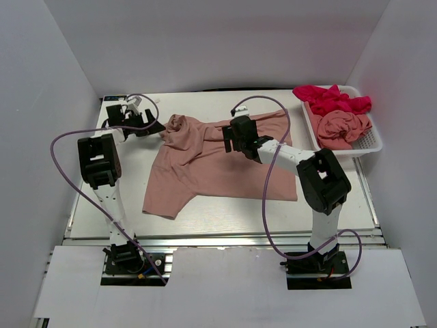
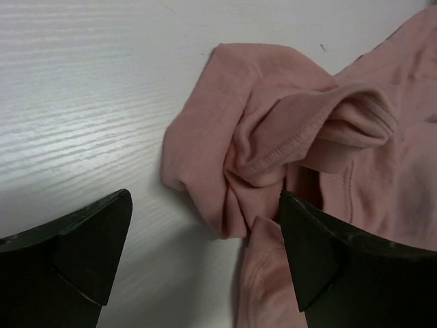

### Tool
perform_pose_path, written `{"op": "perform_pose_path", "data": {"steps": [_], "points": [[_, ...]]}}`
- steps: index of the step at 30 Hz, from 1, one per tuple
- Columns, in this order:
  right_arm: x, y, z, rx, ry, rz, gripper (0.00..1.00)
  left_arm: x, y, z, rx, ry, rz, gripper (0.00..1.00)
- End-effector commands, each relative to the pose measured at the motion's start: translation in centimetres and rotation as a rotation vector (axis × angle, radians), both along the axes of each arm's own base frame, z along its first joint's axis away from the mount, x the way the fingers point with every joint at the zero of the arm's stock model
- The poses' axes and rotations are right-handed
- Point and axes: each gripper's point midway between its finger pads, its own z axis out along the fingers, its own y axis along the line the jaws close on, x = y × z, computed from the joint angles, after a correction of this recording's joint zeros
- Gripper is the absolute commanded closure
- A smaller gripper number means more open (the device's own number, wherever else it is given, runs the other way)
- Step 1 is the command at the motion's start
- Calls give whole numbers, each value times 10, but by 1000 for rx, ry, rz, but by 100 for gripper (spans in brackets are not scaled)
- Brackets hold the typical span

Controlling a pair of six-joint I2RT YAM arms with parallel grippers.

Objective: Fold and stack the t-shirts
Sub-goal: Flatten out the tshirt

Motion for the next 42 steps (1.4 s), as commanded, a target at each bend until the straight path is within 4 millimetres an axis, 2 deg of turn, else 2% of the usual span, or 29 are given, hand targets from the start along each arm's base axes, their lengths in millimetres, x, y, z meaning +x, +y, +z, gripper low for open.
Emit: {"op": "perform_pose_path", "data": {"steps": [1,6,10,14,15,18,24,25,28,32,38,41,42], "points": [[12,0,18,3,-58,-30,16,-7,-11,45,-83,-57,-28,2],[14,-5,18,-17,-68,-48,16,-16,-22,39,-202,25,-28,2],[15,-7,19,-25,-74,-54,16,-14,-21,44,-202,-12,-11,2],[15,-7,20,-24,-77,-55,16,-4,-19,38,-215,-3,3,2],[16,-7,20,-26,-79,-59,16,-2,-19,32,-227,13,15,4],[16,-9,21,-33,-83,-66,16,9,-14,32,-211,-18,47,8],[16,-11,19,-38,-84,-69,18,24,-3,24,-132,-42,75,28],[16,-11,18,-40,-83,-70,19,24,-2,19,-131,-26,79,36],[17,-11,19,-43,-86,-71,20,23,-3,12,-136,-14,73,47],[18,-12,19,-45,-89,-71,20,20,-4,4,-139,-1,77,48],[19,-12,18,-55,-91,-76,21,15,-5,4,-136,5,66,48],[19,-12,17,-56,-91,-76,22,15,-5,4,-145,8,69,60],[19,-12,15,-60,-88,-77,22,16,-4,2,-145,11,74,74]]}}
